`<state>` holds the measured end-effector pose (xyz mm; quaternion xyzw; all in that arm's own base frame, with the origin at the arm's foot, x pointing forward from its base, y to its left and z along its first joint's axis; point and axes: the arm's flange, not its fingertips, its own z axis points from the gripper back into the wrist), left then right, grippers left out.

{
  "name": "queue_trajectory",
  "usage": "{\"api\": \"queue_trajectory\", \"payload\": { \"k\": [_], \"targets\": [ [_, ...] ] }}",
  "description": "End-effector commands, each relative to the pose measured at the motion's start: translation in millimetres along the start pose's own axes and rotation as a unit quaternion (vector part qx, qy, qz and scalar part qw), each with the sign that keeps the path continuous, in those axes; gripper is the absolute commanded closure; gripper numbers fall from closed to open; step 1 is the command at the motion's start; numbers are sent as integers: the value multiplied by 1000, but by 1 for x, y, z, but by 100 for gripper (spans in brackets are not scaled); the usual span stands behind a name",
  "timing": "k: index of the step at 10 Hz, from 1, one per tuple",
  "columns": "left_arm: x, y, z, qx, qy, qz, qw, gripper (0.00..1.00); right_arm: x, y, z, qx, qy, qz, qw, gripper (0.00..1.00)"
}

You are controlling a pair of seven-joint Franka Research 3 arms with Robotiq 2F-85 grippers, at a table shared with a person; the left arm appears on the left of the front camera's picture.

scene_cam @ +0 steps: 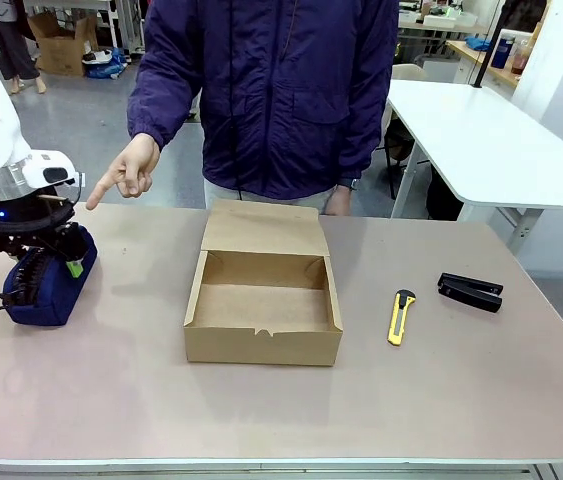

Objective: Pack the item into the box.
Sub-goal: Pick up the item indicated by the person and place it inside the Mailer Box.

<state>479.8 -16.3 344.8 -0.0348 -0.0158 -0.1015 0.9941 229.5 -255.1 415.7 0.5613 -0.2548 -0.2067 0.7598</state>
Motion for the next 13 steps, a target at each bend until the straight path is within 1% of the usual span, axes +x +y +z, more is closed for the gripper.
{"api": "queue_trajectory", "payload": {
  "k": [1,2,3,4,5,7,8,9,11,13],
  "targets": [
    [-3,-4,3,22,-6,14,1000,0,4,2,0,10,-6,13,1000,0],
    [-4,-3,4,26,-4,13,1000,31,4,2,0,10,-6,13,1000,0],
    [-4,-4,5,26,0,21,999,58,4,2,0,10,-6,13,1000,0],
    [-4,-7,7,25,-1,20,999,89,4,2,0,10,-6,13,1000,0],
    [-5,-10,8,25,-1,20,999,100,4,2,0,10,-6,13,1000,0],
    [-5,-8,10,22,-1,21,1000,100,4,2,0,10,-6,13,1000,0],
    [-5,-8,11,23,-1,21,1000,96,4,2,0,10,-6,13,1000,0],
    [-5,-12,13,25,-2,20,999,100,4,2,0,10,-6,13,1000,0],
    [-6,-13,15,25,1,21,999,100,4,2,0,10,-6,13,1000,0],
    [-10,-12,19,13,13,7,1000,100,4,2,0,10,-6,13,1000,0]
  ]
}}
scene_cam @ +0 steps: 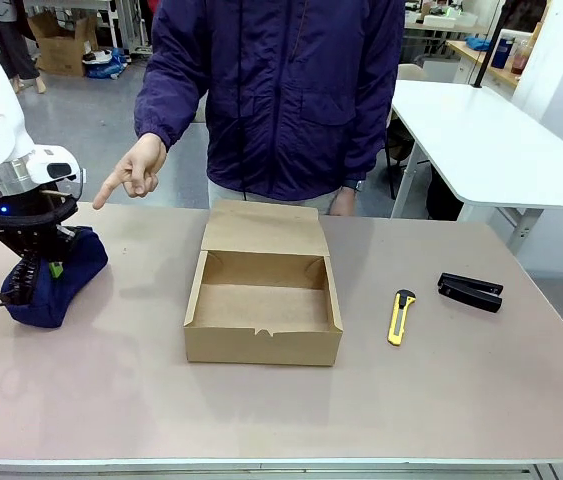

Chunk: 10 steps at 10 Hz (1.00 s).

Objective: Pack the item into the box.
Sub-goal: Pick up the item indicated by the person and place it inside the Mailer Box.

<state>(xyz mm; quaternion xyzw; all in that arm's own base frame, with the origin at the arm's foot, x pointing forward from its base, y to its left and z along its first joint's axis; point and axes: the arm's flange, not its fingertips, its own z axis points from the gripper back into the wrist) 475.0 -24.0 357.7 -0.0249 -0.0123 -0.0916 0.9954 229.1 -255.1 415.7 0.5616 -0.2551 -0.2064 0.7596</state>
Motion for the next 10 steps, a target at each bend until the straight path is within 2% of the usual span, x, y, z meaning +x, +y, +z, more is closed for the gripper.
{"api": "queue_trajectory", "payload": {
  "k": [1,2,4,7,10],
  "targets": [
    [-12,-3,16,0,10,-18,1000,100,4,2,-1,9,-6,13,1000,0],
    [-23,-4,39,-6,11,-71,997,100,4,2,-1,9,-6,13,1000,0],
    [-49,-20,99,-42,-36,-178,982,100,4,2,-1,9,-6,13,1000,0],
    [-63,-68,183,-116,-121,-329,929,100,4,2,-1,9,-6,13,1000,0],
    [-51,-158,215,-132,-132,-456,870,100,4,2,-1,9,-6,13,1000,0]
  ]
}}
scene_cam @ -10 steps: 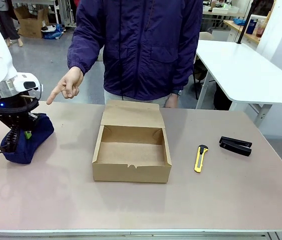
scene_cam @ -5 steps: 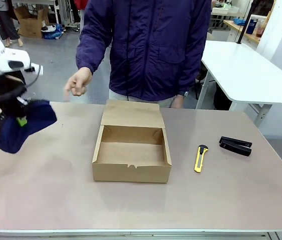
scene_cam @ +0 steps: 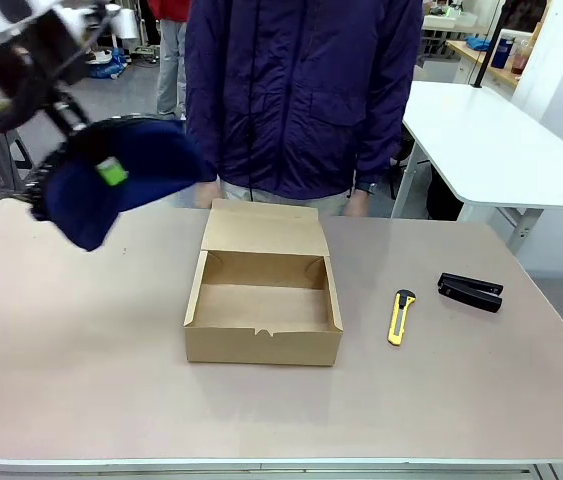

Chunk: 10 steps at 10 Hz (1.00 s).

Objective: Pack the item into the box.
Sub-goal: Pick up the item indicated by the person and place it inside the Mailer Box.

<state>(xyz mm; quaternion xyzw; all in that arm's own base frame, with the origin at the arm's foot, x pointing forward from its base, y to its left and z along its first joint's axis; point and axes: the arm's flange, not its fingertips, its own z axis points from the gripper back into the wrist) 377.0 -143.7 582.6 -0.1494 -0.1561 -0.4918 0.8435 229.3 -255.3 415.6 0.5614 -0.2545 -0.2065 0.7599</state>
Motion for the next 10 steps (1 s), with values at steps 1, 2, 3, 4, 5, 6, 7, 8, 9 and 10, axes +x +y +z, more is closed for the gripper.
{"api": "queue_trajectory", "payload": {
  "k": [1,2,3,4,5,6,7,8,9,10],
  "targets": [
    [43,-18,-27,-29,21,-95,995,100,3,2,-1,10,-7,13,1000,0],
    [63,-39,-46,-11,31,-137,990,100,3,2,-1,10,-7,13,1000,0],
    [81,-54,-67,4,42,-180,983,100,3,2,-1,10,-7,13,1000,0],
    [97,-63,-88,-9,54,-223,973,100,3,2,-1,10,-7,13,1000,0],
    [105,-67,-109,-20,57,-252,966,100,3,2,-1,10,-7,13,1000,0],
    [112,-72,-130,-14,54,-262,963,100,3,2,-1,10,-7,13,1000,0],
    [114,-73,-148,0,51,-267,962,100,3,2,-1,10,-7,13,1000,0],
    [118,-71,-166,8,55,-270,961,100,3,2,-1,10,-7,13,1000,0],
    [122,-67,-185,14,65,-273,960,100,3,2,-1,10,-7,13,1000,0],
    [125,-64,-197,6,67,-275,959,100,3,2,-1,10,-7,13,1000,0]
  ]
}}
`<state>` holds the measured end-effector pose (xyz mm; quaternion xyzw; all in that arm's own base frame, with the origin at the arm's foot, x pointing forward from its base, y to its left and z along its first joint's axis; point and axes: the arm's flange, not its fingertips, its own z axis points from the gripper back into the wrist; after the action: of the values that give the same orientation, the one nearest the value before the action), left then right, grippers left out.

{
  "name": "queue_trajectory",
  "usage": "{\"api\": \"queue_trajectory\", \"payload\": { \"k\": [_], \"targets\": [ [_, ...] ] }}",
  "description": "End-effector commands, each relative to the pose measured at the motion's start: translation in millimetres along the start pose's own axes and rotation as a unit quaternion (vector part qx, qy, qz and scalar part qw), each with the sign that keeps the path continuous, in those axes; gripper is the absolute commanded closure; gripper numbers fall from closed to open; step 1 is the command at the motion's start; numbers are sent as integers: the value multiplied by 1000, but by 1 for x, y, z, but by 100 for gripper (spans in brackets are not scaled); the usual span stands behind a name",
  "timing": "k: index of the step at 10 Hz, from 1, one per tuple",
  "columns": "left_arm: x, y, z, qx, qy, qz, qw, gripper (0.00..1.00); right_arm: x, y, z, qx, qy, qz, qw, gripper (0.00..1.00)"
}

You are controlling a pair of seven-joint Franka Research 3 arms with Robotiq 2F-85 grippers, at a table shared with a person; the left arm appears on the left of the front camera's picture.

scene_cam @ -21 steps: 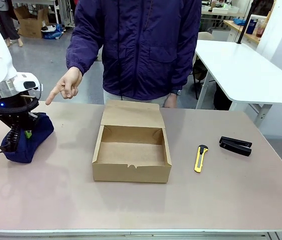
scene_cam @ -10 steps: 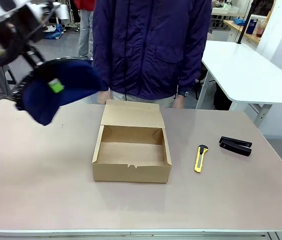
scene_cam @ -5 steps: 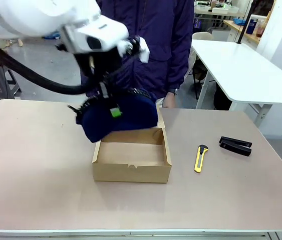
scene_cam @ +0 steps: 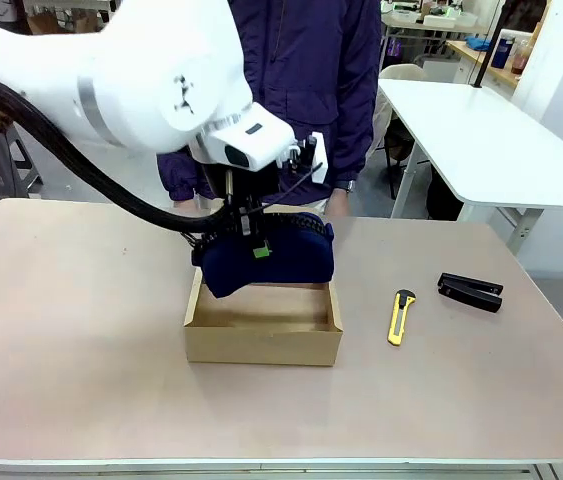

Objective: Pack the item into the box.
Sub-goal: Pick up the item indicated by the person and place it inside the Mailer Box.

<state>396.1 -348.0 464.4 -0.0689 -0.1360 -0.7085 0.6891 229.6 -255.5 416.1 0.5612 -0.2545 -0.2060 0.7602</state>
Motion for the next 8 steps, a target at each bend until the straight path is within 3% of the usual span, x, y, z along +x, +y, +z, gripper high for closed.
{"api": "queue_trajectory", "payload": {
  "k": [1,3,5,8],
  "targets": [
    [6,7,-19,17,20,-9,1000,100,3,2,-1,10,-7,12,1000,0],
    [4,10,-47,18,55,0,998,100,3,2,-1,10,-7,12,1000,0],
    [-5,18,-73,-19,82,14,996,100,3,2,-1,10,-7,12,1000,0],
    [-6,12,-93,-45,90,9,995,100,3,2,-1,10,-7,12,1000,0]
  ]
}}
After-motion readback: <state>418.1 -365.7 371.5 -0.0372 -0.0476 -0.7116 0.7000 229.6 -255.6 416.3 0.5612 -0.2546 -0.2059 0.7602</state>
